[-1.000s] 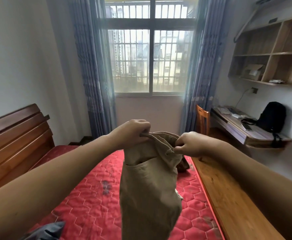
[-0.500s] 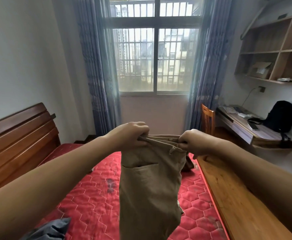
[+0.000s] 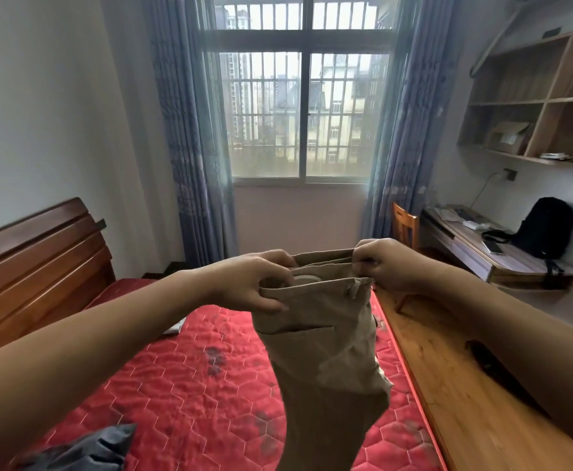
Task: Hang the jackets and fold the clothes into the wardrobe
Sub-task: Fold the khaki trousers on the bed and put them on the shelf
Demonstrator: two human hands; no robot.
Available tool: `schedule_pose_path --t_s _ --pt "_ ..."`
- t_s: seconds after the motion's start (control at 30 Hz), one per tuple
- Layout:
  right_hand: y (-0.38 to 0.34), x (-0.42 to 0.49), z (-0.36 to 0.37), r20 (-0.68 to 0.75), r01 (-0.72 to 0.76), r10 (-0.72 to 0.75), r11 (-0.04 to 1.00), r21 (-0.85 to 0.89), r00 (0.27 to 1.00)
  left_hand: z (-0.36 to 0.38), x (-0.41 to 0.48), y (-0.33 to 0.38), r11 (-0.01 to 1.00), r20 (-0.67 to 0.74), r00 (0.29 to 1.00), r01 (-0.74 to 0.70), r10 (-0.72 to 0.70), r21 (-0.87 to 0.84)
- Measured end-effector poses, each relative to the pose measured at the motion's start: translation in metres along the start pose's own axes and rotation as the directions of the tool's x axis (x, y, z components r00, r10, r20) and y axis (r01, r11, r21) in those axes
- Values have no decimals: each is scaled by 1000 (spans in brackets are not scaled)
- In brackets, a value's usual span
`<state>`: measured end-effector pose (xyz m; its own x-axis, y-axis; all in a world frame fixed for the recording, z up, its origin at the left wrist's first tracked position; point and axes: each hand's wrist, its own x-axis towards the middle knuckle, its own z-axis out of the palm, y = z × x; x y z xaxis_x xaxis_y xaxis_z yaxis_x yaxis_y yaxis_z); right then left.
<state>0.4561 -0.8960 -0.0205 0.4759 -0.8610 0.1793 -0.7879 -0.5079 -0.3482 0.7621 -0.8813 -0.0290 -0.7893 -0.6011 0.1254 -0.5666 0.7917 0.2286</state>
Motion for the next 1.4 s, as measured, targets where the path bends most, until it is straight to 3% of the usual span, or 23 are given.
schedule_pose_path --t_s 0.13,0.23,0.47,0.63,0.77,0.87,0.97,1.07,1.13,1.27,1.33,1.4 --pt "3 -5 -5 5 21 -20 999 -39 1000 3 0 -6 994 94 995 34 -44 107" --pt "5 -11 -13 67 0 8 993 -115 998 -6 -3 -11 988 56 997 43 -52 147" --pt "-12 -24 -42 -13 -15 16 997 80 1000 -49 6 -7 998 -179 982 43 -52 -55" --pt "-18 -22 -61 42 -61 58 996 62 997 -63 7 4 978 -239 968 22 -73 -208" --pt "-29 -23 -61 -166 -28 83 952 305 983 -77 4 8 957 -386 910 38 -152 -287" --pt "-37 -25 -47 -194 11 130 802 597 972 -81 6 14 946 -487 850 37 -199 -323" --pt "-33 -23 -26 -234 45 141 763 645 962 -82 9 21 940 -530 811 67 -246 -334" --pt "-29 -17 -13 -341 101 173 750 654 924 -85 9 20 932 -479 840 83 -256 -351" --pt "-36 -13 -9 -413 130 199 755 642 889 -91 6 18 952 -428 869 140 -250 -271" --pt "-57 -1 -3 -428 174 235 669 722 873 -121 2 23 921 -316 890 376 -329 99" --pt "-69 4 0 -399 178 212 645 743 892 -125 14 39 889 -224 911 394 -345 235" --pt "-79 6 3 -385 188 189 631 752 904 -116 34 59 904 -129 936 350 -327 247"
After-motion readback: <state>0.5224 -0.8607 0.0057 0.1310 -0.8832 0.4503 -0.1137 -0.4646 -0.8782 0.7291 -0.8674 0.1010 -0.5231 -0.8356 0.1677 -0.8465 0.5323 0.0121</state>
